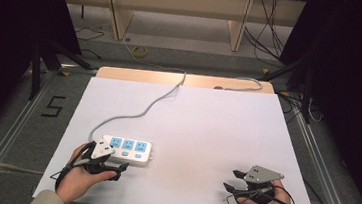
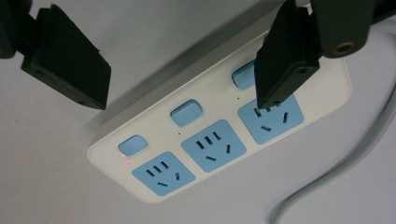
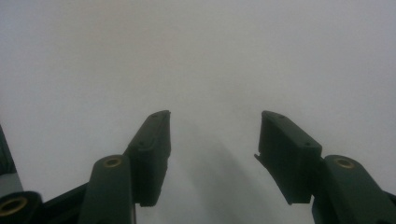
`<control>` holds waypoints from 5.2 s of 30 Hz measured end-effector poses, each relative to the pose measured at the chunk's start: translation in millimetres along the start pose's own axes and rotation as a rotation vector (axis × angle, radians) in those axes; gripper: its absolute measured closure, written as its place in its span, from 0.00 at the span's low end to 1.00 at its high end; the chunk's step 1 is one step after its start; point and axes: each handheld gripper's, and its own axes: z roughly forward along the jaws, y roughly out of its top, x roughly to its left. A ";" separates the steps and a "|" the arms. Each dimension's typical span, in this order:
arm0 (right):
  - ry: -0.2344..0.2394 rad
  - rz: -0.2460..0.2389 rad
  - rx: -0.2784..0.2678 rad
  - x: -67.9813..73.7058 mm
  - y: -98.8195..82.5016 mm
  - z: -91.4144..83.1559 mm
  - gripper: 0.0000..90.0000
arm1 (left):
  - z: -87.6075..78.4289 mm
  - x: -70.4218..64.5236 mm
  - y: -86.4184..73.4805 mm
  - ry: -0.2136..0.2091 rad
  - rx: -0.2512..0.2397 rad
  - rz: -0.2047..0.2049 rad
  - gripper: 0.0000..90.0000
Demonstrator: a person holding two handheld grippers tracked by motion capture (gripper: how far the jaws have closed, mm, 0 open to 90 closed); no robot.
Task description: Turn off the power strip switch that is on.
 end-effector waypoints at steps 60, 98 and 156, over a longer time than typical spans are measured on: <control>0.037 0.013 0.000 3.5 1.2 6.2 0.43 | -15.3 21.8 24.3 0.102 0.131 -0.047 1.00; 0.066 0.039 -0.020 3.6 1.4 6.5 0.36 | -0.4 13.7 39.9 0.094 0.176 -0.008 1.00; 0.068 0.035 -0.021 4.3 1.3 7.0 0.36 | 11.8 -5.8 58.4 0.035 0.227 0.035 1.00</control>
